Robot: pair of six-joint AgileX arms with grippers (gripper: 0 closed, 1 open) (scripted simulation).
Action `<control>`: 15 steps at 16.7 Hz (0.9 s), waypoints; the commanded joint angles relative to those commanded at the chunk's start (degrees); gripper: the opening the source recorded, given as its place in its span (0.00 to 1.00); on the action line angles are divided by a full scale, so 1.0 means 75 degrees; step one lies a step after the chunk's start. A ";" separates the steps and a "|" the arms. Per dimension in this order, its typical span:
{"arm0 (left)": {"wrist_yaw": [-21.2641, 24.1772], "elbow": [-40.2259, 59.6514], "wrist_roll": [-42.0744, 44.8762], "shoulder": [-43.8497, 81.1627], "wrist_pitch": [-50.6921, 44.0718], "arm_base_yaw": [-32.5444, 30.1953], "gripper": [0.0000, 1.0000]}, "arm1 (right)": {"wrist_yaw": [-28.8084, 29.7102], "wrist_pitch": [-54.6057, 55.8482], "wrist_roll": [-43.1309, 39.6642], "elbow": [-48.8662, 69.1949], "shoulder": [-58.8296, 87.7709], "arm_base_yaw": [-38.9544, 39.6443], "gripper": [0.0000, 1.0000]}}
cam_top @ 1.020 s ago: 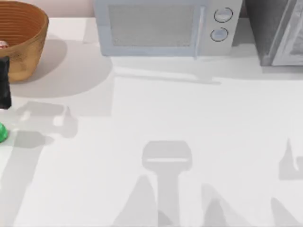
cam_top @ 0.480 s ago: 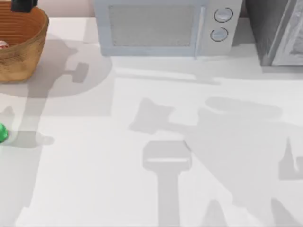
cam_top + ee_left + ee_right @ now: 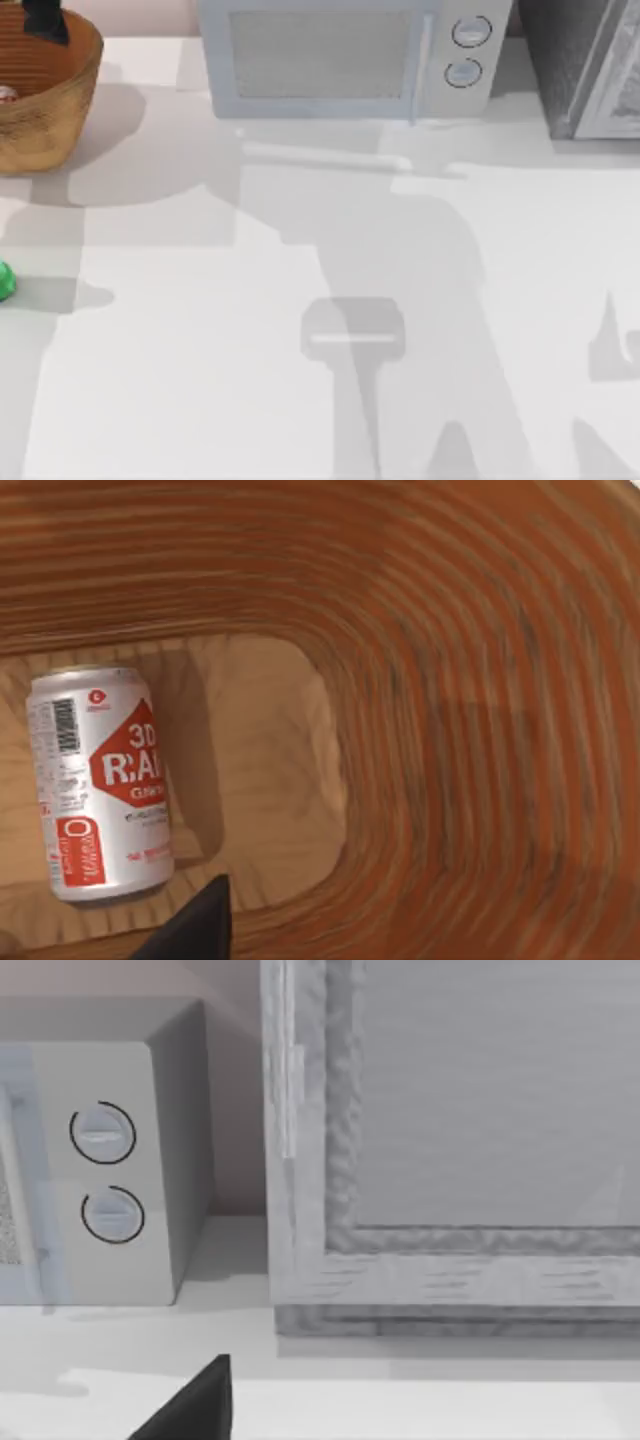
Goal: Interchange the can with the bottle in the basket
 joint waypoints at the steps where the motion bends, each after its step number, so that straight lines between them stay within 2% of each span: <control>1: 0.0047 0.0356 0.0022 0.0420 -0.0141 0.0141 1.00 | 0.0000 0.0000 0.0000 0.0000 0.0000 0.0000 1.00; 8: 0.0245 0.1874 0.0128 0.2366 -0.0645 0.0977 1.00 | 0.0000 0.0000 0.0000 0.0000 0.0000 0.0000 1.00; 15: 0.0290 0.2120 0.0141 0.2474 -0.0676 0.0989 1.00 | 0.0000 0.0000 0.0000 0.0000 0.0000 0.0000 1.00</control>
